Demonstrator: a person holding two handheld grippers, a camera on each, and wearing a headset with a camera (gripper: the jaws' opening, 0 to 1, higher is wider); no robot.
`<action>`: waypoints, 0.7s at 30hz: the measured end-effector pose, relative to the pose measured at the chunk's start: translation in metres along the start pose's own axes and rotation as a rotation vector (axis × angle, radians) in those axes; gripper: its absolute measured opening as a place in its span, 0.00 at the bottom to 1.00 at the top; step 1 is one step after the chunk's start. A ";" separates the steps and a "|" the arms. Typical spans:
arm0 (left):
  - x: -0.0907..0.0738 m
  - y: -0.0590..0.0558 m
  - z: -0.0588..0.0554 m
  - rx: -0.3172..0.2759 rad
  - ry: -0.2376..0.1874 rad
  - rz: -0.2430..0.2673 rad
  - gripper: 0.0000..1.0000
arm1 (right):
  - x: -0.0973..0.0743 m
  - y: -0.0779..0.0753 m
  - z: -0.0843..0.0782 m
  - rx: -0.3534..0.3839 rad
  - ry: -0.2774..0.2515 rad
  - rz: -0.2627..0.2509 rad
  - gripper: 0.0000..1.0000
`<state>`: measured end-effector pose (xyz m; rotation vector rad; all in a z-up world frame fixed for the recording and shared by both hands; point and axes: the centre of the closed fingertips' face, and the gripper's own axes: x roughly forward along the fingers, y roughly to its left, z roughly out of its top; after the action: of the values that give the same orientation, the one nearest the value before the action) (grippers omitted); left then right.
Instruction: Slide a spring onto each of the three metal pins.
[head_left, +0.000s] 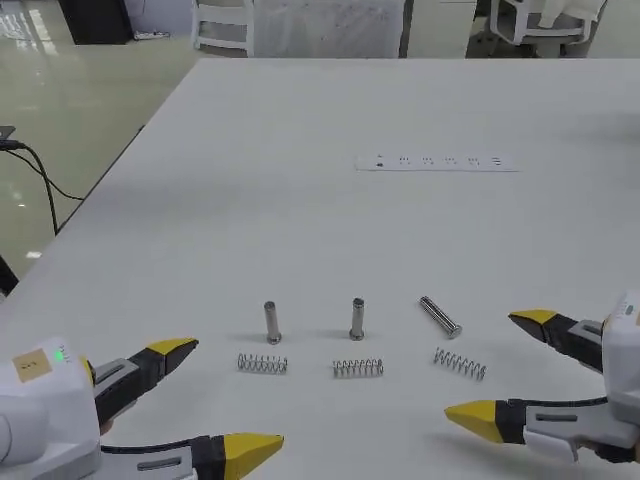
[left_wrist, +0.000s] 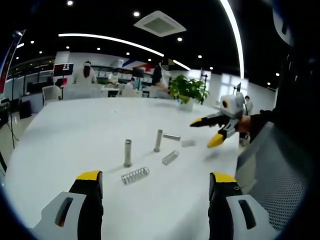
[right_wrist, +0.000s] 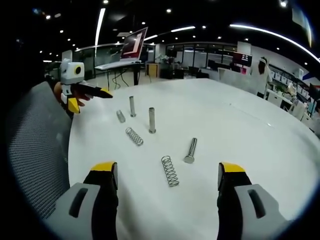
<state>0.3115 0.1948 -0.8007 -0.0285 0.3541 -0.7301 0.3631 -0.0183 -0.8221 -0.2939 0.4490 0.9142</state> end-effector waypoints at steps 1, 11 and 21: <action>0.000 0.000 0.000 0.000 -0.001 0.000 0.85 | 0.000 -0.001 0.001 0.000 -0.001 -0.001 0.82; -0.001 0.002 0.001 -0.004 -0.010 0.009 0.84 | 0.004 -0.017 0.017 -0.035 0.019 -0.001 0.77; -0.001 0.003 0.003 -0.005 -0.017 0.018 0.84 | 0.018 -0.024 0.035 -0.096 0.049 0.020 0.74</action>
<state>0.3135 0.1973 -0.7981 -0.0362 0.3397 -0.7113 0.4015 -0.0045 -0.7990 -0.4002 0.4545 0.9511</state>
